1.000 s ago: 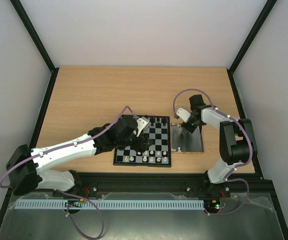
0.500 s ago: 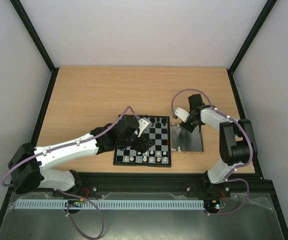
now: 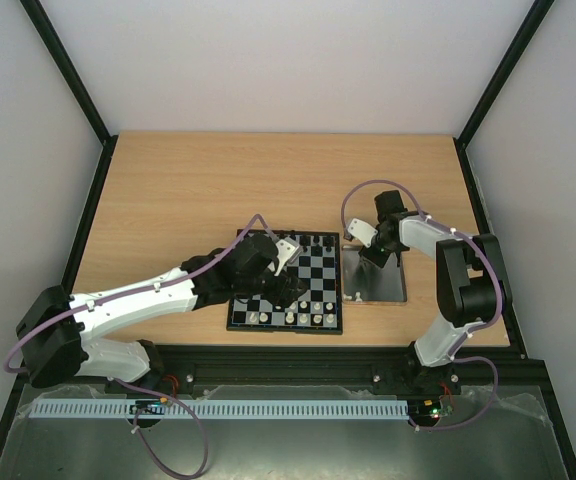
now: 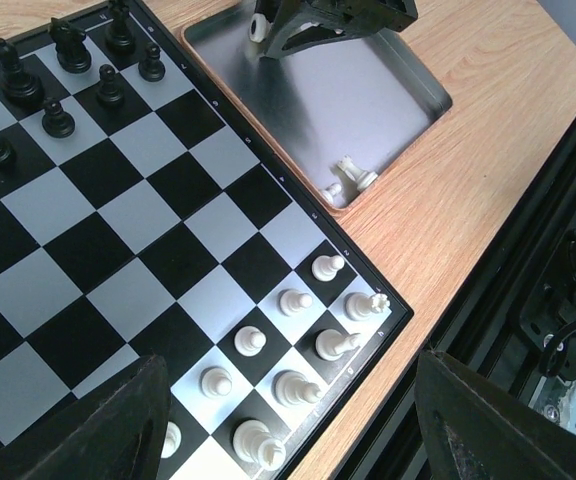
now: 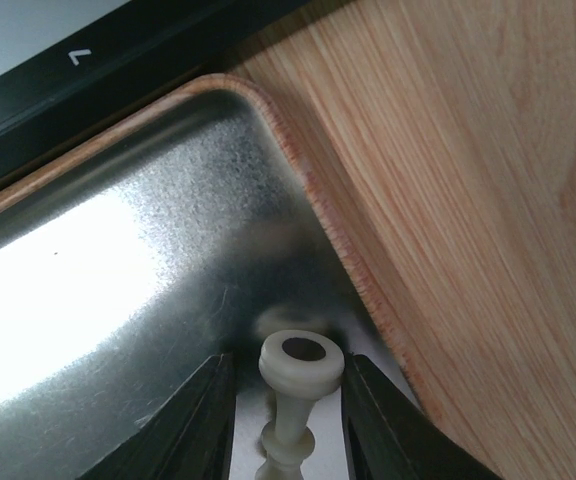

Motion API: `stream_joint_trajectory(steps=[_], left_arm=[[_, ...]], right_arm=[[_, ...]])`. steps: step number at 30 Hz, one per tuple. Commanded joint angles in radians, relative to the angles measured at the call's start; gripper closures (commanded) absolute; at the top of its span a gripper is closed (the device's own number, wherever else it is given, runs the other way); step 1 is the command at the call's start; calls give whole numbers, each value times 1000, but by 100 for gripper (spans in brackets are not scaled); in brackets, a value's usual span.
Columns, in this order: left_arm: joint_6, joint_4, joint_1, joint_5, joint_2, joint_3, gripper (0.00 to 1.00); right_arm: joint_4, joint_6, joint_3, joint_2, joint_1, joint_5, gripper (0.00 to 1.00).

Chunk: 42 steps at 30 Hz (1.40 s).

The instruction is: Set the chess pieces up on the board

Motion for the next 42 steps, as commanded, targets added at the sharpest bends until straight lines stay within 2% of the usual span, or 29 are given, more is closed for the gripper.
stream_joint_trajectory(steps=[1,8,24,34,38,42], left_arm=[[0,30,3,16,7,-6,30],[-2,36,-4,23,17,-8,30],[1,40,-11,19,14,-20,30],[-8,56,-15,3,10,-29,30],[-52,105,7,-9,-3,-58,29],[-139,201,68,75,3,-76,27]], right_arm=[[-89,-11,-35,-7,7,5,70],[-129,47,-36,10,5,64,66],[-159,52,-100,-44,3,58,70],[-177,60,-87,-47,3,32,92],[-233,66,-56,-89,3,17,94],[-327,73,-11,-187,7,-29,94]])
